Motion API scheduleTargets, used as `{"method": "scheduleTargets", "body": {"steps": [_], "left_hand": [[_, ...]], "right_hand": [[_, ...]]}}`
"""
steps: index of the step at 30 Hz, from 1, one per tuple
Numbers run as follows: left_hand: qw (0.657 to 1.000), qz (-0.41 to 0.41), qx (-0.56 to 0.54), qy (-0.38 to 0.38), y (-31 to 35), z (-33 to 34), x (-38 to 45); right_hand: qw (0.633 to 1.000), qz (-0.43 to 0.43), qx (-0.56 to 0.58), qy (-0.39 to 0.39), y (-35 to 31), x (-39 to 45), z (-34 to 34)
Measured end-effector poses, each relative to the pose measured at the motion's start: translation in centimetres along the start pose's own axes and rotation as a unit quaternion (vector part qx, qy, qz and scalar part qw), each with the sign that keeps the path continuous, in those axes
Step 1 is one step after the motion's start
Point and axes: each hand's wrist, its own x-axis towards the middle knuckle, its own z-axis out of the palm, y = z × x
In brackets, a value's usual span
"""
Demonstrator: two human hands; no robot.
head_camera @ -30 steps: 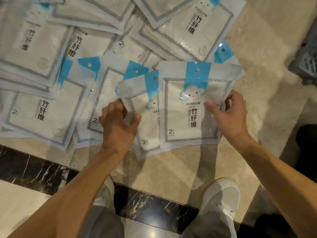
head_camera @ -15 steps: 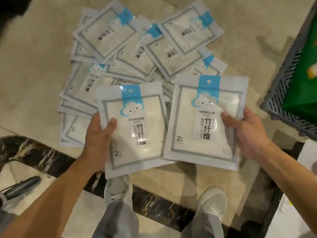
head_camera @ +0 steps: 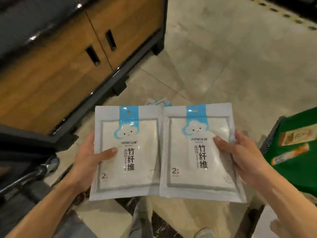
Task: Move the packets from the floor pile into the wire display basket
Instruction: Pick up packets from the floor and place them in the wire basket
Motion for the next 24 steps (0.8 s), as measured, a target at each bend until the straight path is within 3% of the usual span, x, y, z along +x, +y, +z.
{"method": "scheduleTargets", "body": {"steps": [4, 12, 24], "left_hand": [[0.999, 0.029, -0.030, 0.015, 9.8, -5.5, -6.8], [0.983, 0.128, -0.056, 0.119, 24.0, -16.0, -22.5], [0.935, 0.237, -0.101, 0.242, 28.4, -18.7, -43.7]], "right_hand": [[0.997, -0.052, -0.041, -0.027, -9.1, -6.8, 5.4], [0.983, -0.133, -0.049, -0.115, -22.9, -22.0, 14.6], [0.928, -0.206, -0.056, -0.306, -29.6, -35.5, 19.6]]}}
